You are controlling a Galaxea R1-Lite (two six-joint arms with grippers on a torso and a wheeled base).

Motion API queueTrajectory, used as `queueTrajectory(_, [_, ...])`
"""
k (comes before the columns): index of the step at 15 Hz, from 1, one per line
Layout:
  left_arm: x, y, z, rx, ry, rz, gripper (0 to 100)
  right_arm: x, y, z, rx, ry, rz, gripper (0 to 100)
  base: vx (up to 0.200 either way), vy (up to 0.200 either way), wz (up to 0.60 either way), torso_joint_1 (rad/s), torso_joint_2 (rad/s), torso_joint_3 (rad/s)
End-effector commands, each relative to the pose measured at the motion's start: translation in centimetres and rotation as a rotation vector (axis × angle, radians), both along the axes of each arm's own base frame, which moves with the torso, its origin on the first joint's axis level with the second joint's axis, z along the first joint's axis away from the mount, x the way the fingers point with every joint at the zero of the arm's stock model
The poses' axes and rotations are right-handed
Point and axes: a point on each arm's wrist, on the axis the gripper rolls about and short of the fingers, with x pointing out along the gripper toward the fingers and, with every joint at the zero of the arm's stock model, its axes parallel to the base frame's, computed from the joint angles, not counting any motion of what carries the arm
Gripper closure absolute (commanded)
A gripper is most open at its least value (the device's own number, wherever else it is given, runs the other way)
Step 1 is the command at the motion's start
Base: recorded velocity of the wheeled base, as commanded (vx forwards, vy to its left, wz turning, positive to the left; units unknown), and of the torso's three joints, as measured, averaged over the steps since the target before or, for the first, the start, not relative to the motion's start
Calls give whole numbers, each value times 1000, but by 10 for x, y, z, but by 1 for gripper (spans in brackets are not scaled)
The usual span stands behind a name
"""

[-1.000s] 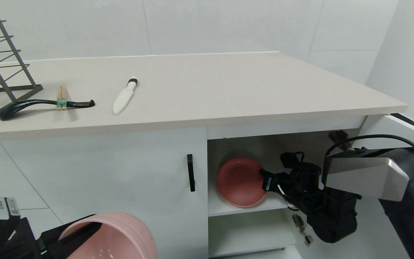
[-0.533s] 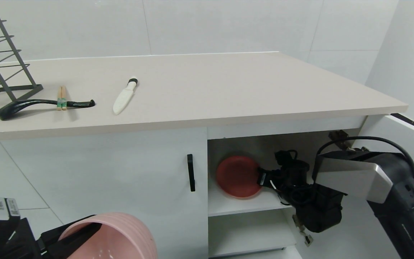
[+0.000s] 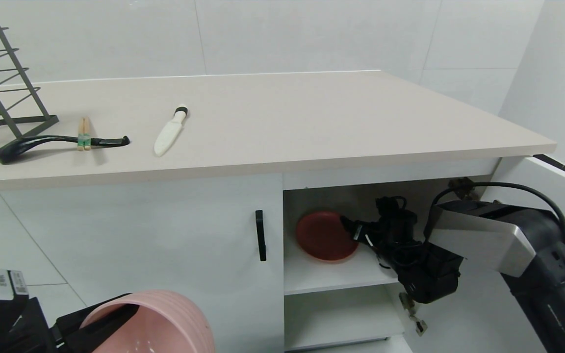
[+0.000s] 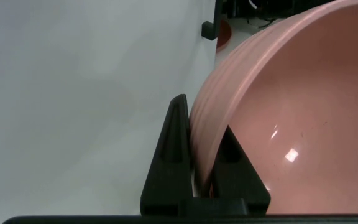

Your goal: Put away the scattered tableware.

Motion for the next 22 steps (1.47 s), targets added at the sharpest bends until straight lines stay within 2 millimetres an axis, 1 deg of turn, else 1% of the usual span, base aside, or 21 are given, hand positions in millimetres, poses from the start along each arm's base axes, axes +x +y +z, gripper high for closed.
queueTrajectory(1, [0,0,-1,2,7,-1,100,2,-8,8,0,-30,-30,0,0,0,0,0,0,0])
queueTrajectory(2, [-2,-2,-5,9,25,-23,100,-16,-18,28,-63,-90,-24,0,0,0,0,0,0,0])
queueTrajectory(3, [-4,-2,-9,16,43,-35,100,-41,-21,39,-119,-101,5,0,0,0,0,0,0,0])
queueTrajectory(4, [-4,-2,-8,17,39,-34,100,-74,-21,49,-199,-84,59,0,0,0,0,0,0,0])
queueTrajectory(5, [-5,-2,-6,15,27,-41,100,-103,-18,67,-231,-66,108,0,0,0,0,0,0,0])
queueTrajectory(7, [-1,-9,-3,84,-16,-109,100,-156,-13,111,-217,-104,192,0,0,0,0,0,0,0])
queueTrajectory(8, [0,-12,-3,120,-29,-140,100,-175,-9,126,-205,-134,234,0,0,0,0,0,0,0])
queueTrajectory(9, [3,-19,-2,161,-37,-209,100,-207,-9,136,-209,-122,302,0,0,0,0,0,0,0])
queueTrajectory(10, [5,-29,0,180,-29,-277,100,-230,-11,137,-228,-82,362,0,0,0,0,0,0,0])
queueTrajectory(11, [7,-40,6,178,-37,-338,100,-244,-11,139,-239,-61,403,0,0,0,0,0,0,0])
queueTrajectory(13, [12,-56,13,179,-46,-401,100,-248,-14,145,-233,-73,401,0,0,0,0,0,0,0])
queueTrajectory(14, [18,-67,10,201,-18,-425,100,-249,-20,149,-227,-84,377,0,0,0,0,0,0,0])
queueTrajectory(15, [21,-70,8,212,-1,-428,100,-249,-21,151,-227,-89,372,0,0,0,0,0,0,0])
queueTrajectory(16, [28,-80,-2,256,34,-445,100,-250,-24,154,-222,-97,360,0,0,0,0,0,0,0])
queueTrajectory(17, [31,-85,-5,281,38,-444,100,-248,-26,154,-225,-96,347,0,0,0,0,0,0,0])
queueTrajectory(18, [37,-94,-11,328,57,-418,100,-246,-29,154,-226,-95,324,0,0,0,0,0,0,0])
queueTrajectory(19, [41,-105,-19,388,72,-374,100,-244,-33,154,-231,-91,286,0,0,0,0,0,0,0])
queueTrajectory(20, [47,-117,-21,417,61,-340,100,-243,-34,154,-233,-89,277,0,0,0,0,0,0,0])
queueTrajectory(21, [50,-129,-21,420,37,-335,100,-243,-34,154,-232,-90,277,0,0,0,0,0,0,0])
queueTrajectory(22, [51,-146,-22,416,1,-344,100,-243,-35,154,-230,-94,275,0,0,0,0,0,0,0])
